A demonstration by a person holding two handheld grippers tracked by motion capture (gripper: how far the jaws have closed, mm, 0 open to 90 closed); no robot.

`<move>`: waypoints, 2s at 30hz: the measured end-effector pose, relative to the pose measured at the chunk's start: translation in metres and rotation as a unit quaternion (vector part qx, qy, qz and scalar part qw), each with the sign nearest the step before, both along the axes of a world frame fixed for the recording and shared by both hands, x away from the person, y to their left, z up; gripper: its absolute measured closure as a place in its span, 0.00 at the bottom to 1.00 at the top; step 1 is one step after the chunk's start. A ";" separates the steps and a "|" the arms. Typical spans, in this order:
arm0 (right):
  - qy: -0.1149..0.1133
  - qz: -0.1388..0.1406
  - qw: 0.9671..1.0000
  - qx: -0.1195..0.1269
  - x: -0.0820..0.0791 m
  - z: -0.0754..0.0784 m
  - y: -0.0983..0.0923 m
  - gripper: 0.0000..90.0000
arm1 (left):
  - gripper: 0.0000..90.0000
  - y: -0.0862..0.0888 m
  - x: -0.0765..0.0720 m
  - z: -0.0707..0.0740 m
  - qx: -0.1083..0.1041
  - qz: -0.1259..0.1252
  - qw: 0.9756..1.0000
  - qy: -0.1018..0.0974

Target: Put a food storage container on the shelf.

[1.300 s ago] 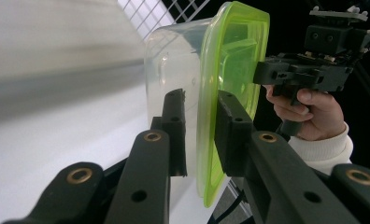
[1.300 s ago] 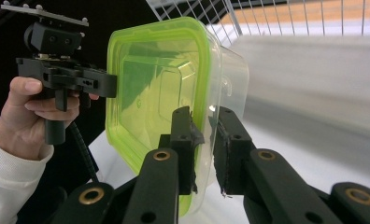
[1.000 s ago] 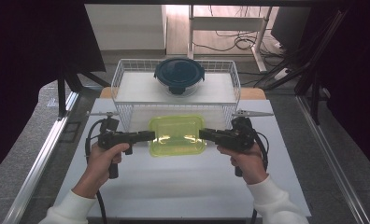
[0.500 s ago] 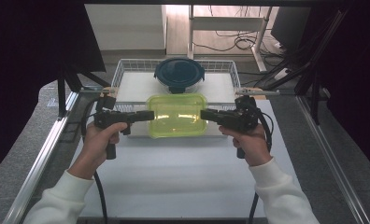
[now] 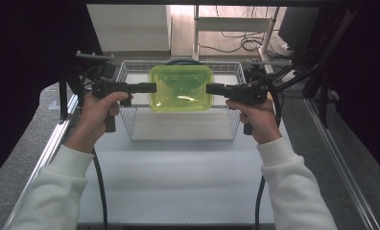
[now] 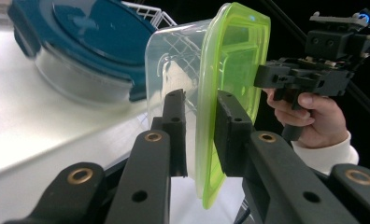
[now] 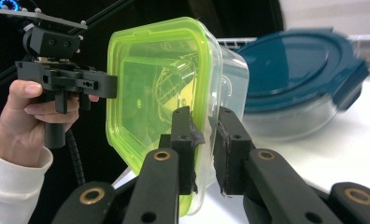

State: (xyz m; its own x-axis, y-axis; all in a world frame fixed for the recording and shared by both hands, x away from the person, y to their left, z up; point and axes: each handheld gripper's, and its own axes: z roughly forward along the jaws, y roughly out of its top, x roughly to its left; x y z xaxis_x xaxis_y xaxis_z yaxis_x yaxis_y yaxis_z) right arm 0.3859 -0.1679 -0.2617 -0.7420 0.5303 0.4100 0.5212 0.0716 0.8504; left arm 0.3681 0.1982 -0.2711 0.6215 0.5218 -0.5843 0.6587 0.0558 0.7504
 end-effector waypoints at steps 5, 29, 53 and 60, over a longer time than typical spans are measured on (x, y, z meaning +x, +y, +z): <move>0.004 -0.003 1.000 -0.006 0.017 0.013 0.000 0.87 | 0.85 0.000 0.019 0.006 -0.010 -0.004 1.000 0.011; 0.095 -0.050 0.994 0.010 0.096 0.007 0.004 0.86 | 0.85 0.001 0.097 0.001 -0.024 0.014 0.997 0.073; 0.107 -0.105 0.987 0.054 0.118 -0.003 0.012 0.33 | 0.33 0.008 0.114 -0.014 -0.044 0.093 0.994 0.045; 0.048 -0.098 0.993 0.037 0.099 0.007 -0.005 0.24 | 0.23 0.016 0.084 -0.001 0.019 0.117 0.993 -0.020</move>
State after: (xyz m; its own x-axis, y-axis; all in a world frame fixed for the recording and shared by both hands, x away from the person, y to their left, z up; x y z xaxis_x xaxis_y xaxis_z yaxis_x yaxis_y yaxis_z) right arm 0.4848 -0.1730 -0.2547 -0.5829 0.6269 0.5170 0.5979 -0.1000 0.7953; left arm 0.4525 0.2146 -0.2724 0.5032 0.6753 -0.5392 0.6006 0.1753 0.7801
